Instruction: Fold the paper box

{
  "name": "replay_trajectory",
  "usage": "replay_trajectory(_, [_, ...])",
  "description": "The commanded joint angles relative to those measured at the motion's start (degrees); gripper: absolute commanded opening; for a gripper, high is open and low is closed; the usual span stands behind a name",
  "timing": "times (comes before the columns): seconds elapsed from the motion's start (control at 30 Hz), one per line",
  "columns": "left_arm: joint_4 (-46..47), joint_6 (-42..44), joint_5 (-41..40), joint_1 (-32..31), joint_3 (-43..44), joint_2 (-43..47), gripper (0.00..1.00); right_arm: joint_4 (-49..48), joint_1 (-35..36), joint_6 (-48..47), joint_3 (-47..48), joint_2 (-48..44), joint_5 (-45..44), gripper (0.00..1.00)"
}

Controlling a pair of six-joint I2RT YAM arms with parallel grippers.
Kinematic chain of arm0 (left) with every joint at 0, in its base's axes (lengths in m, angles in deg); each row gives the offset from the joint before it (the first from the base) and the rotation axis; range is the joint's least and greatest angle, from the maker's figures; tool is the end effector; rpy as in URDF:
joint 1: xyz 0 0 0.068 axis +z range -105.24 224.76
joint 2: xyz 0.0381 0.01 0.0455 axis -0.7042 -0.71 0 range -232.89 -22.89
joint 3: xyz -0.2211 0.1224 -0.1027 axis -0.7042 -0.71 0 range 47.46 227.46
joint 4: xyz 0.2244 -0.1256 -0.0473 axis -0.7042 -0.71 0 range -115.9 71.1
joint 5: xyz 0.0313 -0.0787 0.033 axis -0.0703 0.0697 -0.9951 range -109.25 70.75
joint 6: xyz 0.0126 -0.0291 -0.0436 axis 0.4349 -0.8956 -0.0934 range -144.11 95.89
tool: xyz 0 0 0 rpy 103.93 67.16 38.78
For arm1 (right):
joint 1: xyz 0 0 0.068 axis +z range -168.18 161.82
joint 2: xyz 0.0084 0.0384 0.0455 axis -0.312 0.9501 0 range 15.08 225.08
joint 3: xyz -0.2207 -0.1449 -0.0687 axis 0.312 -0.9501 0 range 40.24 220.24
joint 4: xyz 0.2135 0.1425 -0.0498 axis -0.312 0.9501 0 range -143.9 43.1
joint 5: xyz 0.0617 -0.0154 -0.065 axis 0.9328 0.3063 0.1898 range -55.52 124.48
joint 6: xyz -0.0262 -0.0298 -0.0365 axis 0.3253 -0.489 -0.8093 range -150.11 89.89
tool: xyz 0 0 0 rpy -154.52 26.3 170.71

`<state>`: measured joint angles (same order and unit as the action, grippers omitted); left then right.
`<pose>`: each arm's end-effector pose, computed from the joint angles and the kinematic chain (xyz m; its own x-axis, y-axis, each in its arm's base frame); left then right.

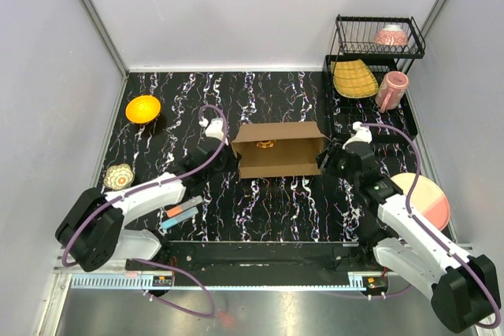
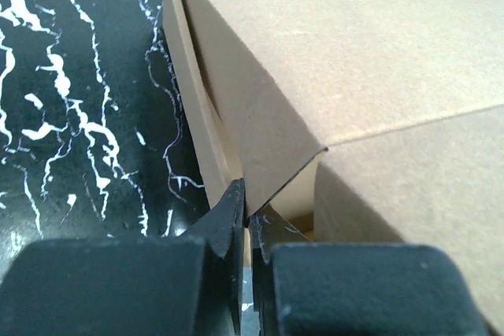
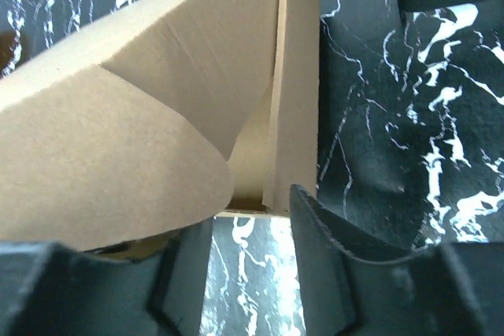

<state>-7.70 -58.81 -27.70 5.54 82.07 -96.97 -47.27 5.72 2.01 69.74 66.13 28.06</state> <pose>0.2134 -0.1673 0.2062 -0.6008 -0.2364 -0.7637 0.2229 0.8679 -0.4440 0.1848 0.0775 0.2330 -0.5318 0.3423 -0.7746 -0.0350 0.9050 0.4239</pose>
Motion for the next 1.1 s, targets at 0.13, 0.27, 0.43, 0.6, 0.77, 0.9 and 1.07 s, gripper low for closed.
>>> replay_trajectory(0.13, [-9.00, 1.74, -5.08, -0.94, -0.42, 4.56, 0.09, 11.46, 0.62, 0.22, 4.15, -11.91, 1.49, 0.59])
replay_trajectory(0.27, [-10.85, 1.91, -6.49, -1.12, -0.42, 4.65, 0.12, 17.43, 0.62, -0.21, 7.94, -18.16, 0.27, 0.63])
replay_trajectory(0.43, [-11.03, 2.00, -7.55, -2.00, -1.21, 4.48, 0.14, 20.44, 0.62, -1.97, 13.56, -23.44, -2.37, 0.65])
replay_trajectory(0.6, [-13.57, 0.95, -8.60, -3.05, -2.27, 4.30, 0.24, 10.87, 0.53, -1.80, 13.04, -18.90, 2.53, 0.58])
replay_trajectory(0.77, [-20.68, 1.03, -9.13, -4.28, -0.69, 6.93, 0.44, -0.80, 0.62, 0.49, 9.97, -4.75, 10.98, 0.52])
replay_trajectory(0.9, [-34.97, 2.61, -10.01, -4.55, 2.47, 11.05, 0.50, -6.80, 0.62, 1.19, 6.81, 0.45, 12.92, 0.52])
replay_trajectory(1.07, [-46.78, 1.30, -13.60, -4.55, 3.62, 17.29, 0.55, -10.94, 0.62, -0.04, 4.34, 4.58, 13.45, 0.52])
